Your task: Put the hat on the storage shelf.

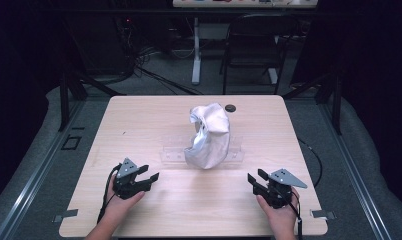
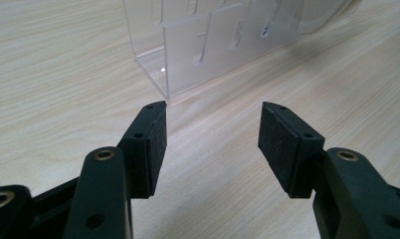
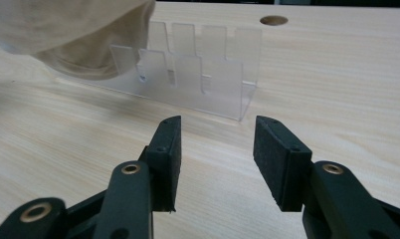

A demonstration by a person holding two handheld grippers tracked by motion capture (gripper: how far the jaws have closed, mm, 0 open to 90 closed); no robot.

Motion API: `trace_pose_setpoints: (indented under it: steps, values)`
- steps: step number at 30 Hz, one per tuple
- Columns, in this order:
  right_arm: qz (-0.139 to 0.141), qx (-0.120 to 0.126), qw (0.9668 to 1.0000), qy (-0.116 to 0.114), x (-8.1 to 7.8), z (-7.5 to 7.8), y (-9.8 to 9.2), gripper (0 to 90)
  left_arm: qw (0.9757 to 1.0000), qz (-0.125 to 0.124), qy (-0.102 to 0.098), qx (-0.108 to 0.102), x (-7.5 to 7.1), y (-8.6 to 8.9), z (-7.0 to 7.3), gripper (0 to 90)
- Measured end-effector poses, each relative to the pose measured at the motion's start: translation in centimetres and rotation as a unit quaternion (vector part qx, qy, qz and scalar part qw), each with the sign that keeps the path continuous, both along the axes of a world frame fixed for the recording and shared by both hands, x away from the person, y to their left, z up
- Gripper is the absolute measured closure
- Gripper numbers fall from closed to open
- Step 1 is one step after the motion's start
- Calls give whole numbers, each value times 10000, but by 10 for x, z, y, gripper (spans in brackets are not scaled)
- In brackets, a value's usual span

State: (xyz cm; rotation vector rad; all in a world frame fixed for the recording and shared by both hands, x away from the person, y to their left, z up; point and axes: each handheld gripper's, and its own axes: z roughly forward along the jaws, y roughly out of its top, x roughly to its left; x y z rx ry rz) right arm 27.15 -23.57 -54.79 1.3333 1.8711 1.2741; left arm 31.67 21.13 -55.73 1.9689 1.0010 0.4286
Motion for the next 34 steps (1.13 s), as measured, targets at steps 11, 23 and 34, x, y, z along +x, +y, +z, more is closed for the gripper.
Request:
trace_pose_setpoints:
  steps: [11, 23, 34]
  values:
    - [-18, -191, 9995, 265, 2, -18, -4, 539, 10000, 4, -23, 67, 1, -2, -2, 453]
    - [248, -295, 9990, 221, 4, -25, 2, 540, 9999, -31, 4, 107, 1, -4, -3, 453]
    - [60, -333, 9988, 349, 5, -26, -5, 532, 10000, 63, -24, 40, 1, -8, -3, 471]
